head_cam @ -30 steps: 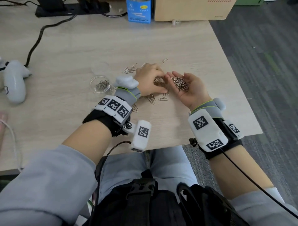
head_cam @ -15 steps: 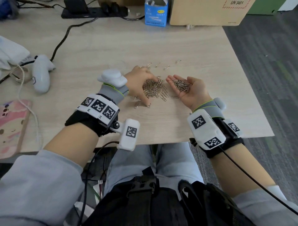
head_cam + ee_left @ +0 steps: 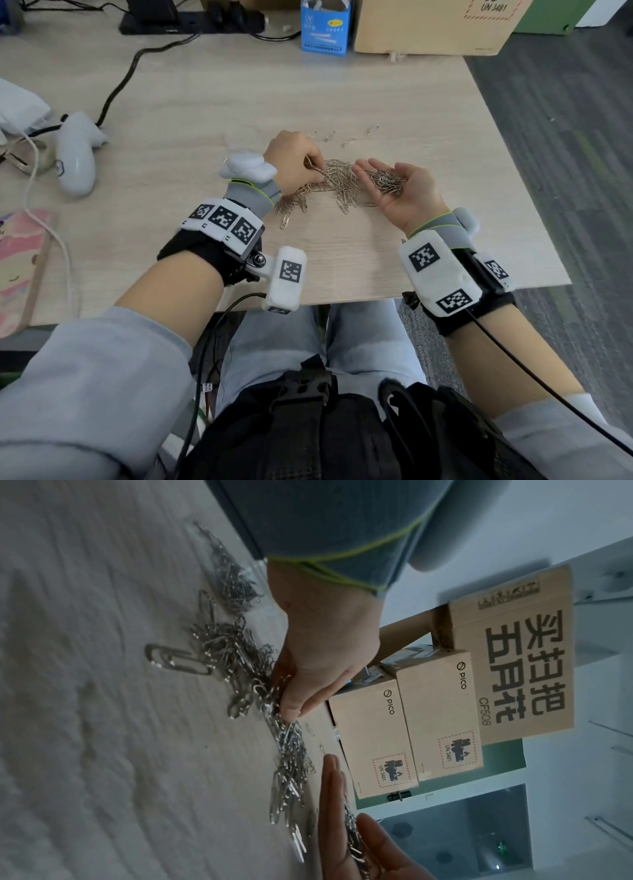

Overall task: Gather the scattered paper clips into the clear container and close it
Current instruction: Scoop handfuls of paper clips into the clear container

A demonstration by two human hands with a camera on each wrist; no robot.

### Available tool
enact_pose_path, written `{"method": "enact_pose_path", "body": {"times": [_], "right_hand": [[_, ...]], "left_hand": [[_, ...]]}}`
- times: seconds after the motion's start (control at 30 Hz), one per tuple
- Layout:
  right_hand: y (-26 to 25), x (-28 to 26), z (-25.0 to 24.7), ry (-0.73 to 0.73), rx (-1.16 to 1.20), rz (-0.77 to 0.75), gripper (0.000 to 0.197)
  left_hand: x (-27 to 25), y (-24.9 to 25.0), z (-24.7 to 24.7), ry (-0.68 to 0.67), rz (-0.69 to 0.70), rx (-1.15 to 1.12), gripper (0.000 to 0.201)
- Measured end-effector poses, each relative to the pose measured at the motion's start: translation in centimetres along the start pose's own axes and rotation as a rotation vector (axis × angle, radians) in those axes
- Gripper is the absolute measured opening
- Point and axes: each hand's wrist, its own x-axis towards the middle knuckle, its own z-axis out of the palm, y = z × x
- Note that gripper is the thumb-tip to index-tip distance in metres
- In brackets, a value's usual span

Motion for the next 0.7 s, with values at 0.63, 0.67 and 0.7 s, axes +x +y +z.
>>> {"method": "enact_pose_path", "body": {"times": [0.63, 0.67, 0.7], "right_hand": [[2.5, 1.7, 3.4, -0.114, -0.168, 0.087, 0.038], [2.7, 2.0, 3.5, -0.106, -0.166, 0.098, 0.036], [2.8, 2.2, 3.5, -0.098, -0.159, 0.1, 0.034]], "left_hand": [[1.4, 3.7, -1.8, -0.072, 0.156, -0.384, 0.016], [1.5, 3.5, -1.9, -0.081, 0.166, -0.368, 0.017], [1.4, 3.4, -2.0, -0.086, 0.176, -0.359, 0.018]]}}
